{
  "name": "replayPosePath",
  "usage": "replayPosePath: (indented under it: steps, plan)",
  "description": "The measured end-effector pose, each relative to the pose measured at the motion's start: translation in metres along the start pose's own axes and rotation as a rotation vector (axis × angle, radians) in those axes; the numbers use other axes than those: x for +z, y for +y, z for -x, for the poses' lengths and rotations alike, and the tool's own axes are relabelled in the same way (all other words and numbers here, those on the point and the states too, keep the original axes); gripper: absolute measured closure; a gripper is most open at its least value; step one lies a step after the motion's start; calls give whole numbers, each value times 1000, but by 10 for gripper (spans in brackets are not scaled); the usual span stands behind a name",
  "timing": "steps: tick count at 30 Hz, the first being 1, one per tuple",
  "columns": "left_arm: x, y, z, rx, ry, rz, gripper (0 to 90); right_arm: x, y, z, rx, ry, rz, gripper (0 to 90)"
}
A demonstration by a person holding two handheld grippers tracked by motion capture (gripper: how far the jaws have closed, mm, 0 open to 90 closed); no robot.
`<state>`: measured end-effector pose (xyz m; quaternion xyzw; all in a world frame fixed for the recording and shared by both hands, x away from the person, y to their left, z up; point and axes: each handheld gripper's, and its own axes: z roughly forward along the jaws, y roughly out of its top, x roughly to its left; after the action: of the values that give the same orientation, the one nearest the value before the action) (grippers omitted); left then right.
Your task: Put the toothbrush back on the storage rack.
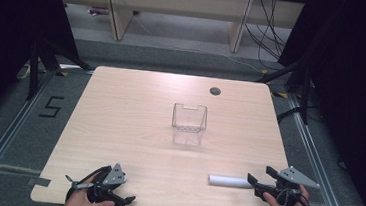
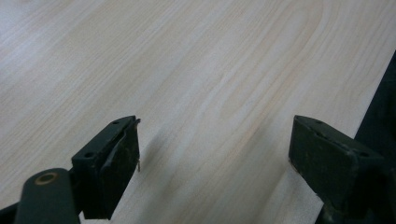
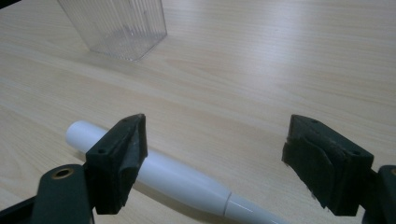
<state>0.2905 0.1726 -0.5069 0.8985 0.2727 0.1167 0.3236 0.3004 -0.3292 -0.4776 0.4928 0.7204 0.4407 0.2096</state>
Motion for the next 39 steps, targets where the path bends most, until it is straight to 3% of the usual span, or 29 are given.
replayPosePath:
  steps: [4,6,8,11,14,15,16,17,18,19,20,21,24,25,27,28,29,32,35,36,37,39]
  plan:
    - [1,0,0,-1,0,-2,157,1,0,1,6,-3,1,212]
    - [1,0,0,-2,0,-3,157,2,1,2,-34,-23,6,211]
    - [1,0,0,-1,-5,-13,157,2,2,-2,13,-15,-5,213]
    - [1,0,0,1,-4,-14,157,5,5,-4,-11,-5,3,227]
    - [1,0,-1,1,-6,-15,157,7,9,-13,29,9,-15,275]
    - [1,0,-1,-1,-5,-13,157,10,10,-11,8,15,-1,292]
    - [1,0,-1,-1,-4,-13,157,10,11,-14,43,17,-6,293]
    - [1,0,-1,-1,-4,-13,157,12,13,-13,23,16,-23,296]
    - [1,0,-1,0,-4,-14,157,13,14,-17,52,5,-40,310]
    - [1,0,0,-1,-4,-14,157,16,14,-16,24,10,-31,324]
    - [1,0,-1,0,-4,-14,157,18,15,-18,34,-4,-46,335]
    - [1,0,-1,-1,-5,-13,157,21,15,-17,13,6,-47,345]
    - [1,0,-1,-3,-5,-14,157,24,18,-22,18,44,-68,372]
    - [1,0,-1,-4,-5,-14,157,26,19,-23,-8,23,-71,387]
    - [1,0,-1,0,-5,-14,157,29,19,-29,14,50,-76,412]
    - [1,0,-1,-1,-4,-13,157,31,21,-29,-29,56,-97,424]
    - [1,0,-1,1,-6,-16,157,34,21,-30,-35,75,-92,432]
    - [1,0,-1,1,-6,-15,157,38,21,-34,-56,67,-113,447]
    - [1,0,-1,-1,-6,-15,157,43,22,-38,-49,95,-139,448]
    - [1,0,-1,-1,-5,-14,157,44,21,-43,-3,85,-130,448]
    - [1,0,0,-1,-4,-14,157,46,22,-40,-68,83,-133,453]
    - [1,0,0,-2,-2,-5,157,49,23,-43,-68,99,-146,462]
